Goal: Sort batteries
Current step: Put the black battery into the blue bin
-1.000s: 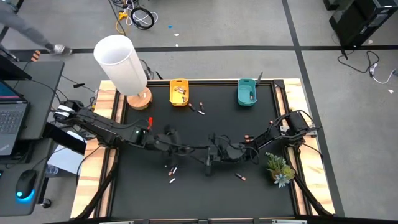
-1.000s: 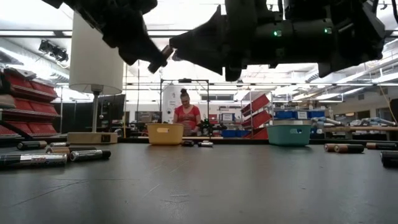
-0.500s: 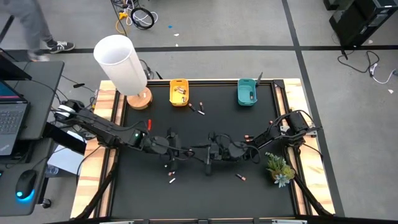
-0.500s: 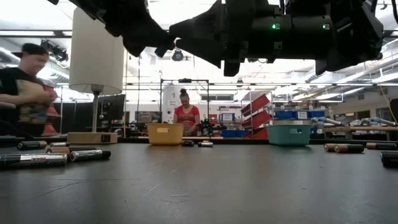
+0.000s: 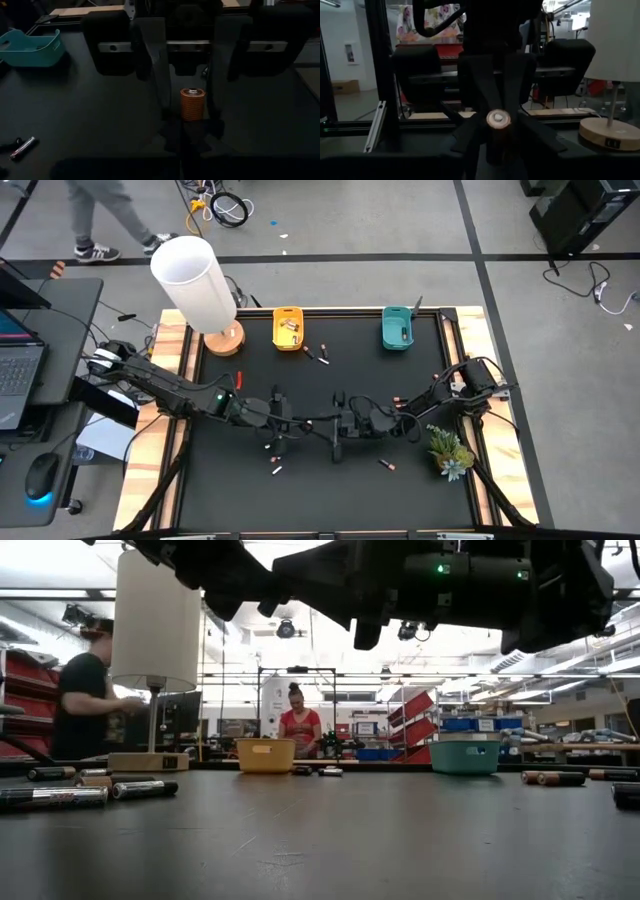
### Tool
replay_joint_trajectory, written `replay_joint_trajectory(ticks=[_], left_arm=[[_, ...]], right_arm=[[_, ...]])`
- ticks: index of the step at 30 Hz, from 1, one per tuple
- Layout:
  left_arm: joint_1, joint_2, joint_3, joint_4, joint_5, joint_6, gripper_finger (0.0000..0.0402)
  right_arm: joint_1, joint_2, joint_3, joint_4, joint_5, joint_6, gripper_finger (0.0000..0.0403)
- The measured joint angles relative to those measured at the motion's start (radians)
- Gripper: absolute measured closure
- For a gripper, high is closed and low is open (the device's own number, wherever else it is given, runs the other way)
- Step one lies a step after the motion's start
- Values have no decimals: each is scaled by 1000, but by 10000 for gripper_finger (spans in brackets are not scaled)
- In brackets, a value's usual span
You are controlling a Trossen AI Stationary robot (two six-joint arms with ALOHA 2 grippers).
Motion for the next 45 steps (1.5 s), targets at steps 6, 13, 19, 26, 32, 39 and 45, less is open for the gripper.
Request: replay_joint_trajectory(ticks=[6,13,19,26,32,39,45], left_arm=[[0,0,-1,15,25,1,401],[0,0,-3,0,13,4,401],[12,0,-1,-62,-19,-52,369],[13,0,2,-158,-101,-91,258],[-26,-1,2,-241,-143,-114,242],[-66,-1,1,-254,-177,-139,241],[-84,-1,0,-254,-206,-131,241]], right_arm=[[-12,0,16,-7,-41,-6,347],[-22,0,17,-46,-51,7,352],[-27,0,18,-81,-19,0,352],[-42,-51,16,-250,59,27,352],[-81,-248,16,-619,230,58,352],[-284,-485,16,-1170,356,311,352],[-509,-571,16,-1411,308,410,352]])
